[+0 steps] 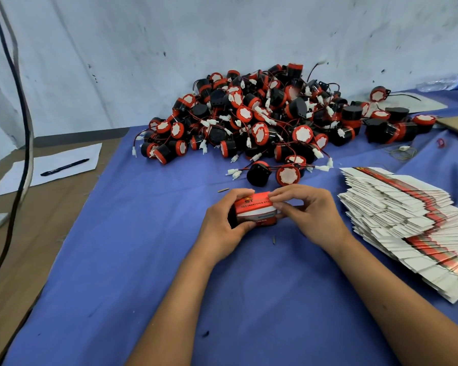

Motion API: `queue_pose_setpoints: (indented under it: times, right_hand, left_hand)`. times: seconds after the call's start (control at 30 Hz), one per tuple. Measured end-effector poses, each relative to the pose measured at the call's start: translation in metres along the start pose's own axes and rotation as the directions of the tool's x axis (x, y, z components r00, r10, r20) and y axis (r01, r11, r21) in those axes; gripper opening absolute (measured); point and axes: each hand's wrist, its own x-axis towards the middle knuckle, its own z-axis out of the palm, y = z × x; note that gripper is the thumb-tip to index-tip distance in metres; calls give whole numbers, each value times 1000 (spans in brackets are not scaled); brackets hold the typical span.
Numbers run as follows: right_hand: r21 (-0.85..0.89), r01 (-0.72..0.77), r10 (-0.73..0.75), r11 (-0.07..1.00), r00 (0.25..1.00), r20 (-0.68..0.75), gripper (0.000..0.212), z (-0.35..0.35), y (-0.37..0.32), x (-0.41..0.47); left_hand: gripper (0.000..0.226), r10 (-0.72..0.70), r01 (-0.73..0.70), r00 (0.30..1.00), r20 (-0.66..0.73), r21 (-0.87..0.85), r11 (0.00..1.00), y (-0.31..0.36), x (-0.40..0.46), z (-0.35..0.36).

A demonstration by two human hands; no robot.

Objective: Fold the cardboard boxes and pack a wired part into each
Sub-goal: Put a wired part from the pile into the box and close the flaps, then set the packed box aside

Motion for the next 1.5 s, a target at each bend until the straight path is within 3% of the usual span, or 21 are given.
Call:
queue_pose_setpoints:
  times: [0.17,0.37,0.57,0.8,0.87,0.97,1.07,1.17,1.23,1.3,1.4,1.5]
  right_hand:
    - [-243,167,-170,955,985,11,11,4,-1,1]
    - [-461,295,-325,837,946,16,11,13,-5,-3]
    - [-406,324,-318,855,944,85,9,17,-9,-5]
    - [-498,315,-232,808,947,223,18,8,-6,-14]
    - [-560,306,-214,770,951,224,22,8,-9,-15]
    - [-644,303,-216,703,953,213,17,12,-17,-18]
    - [-718,277,-148,639,960,238,23,17,-31,-21]
    - [-756,295,-88,584,949,303,34,11,-53,-21]
    - [-754,277,-114,596,958,261,42,-15,-77,-19]
    - [-750,227,-151,622,974,169,45,-52,-109,-21]
    - [-796,71,-195,602,979,-61,47,-124,-163,-39]
    - [-831,-157,-221,533,923,-316,49,-200,-216,-85]
  left_hand:
    - [64,18,-18,1000,15,30,999,5,0,2]
    - [39,53,-53,999,1,52,997,8,1,7]
    - [12,85,-73,991,-102,117,990,5,4,17]
    - [27,288,-246,955,-79,336,909,3,3,22]
    - [16,320,-276,944,-84,331,902,3,2,24]
    - [14,163,-142,985,-60,262,954,4,3,21]
    - [13,152,-123,984,-98,249,961,4,3,14]
    - [16,60,-52,991,-121,64,997,22,4,10]
    - [21,60,-69,994,-88,-98,993,52,13,15]
    - [16,147,-159,987,-71,-211,964,96,27,27]
    - [6,262,-246,965,-7,-371,896,182,49,69]
    - [4,431,-351,900,70,-470,810,277,50,131]
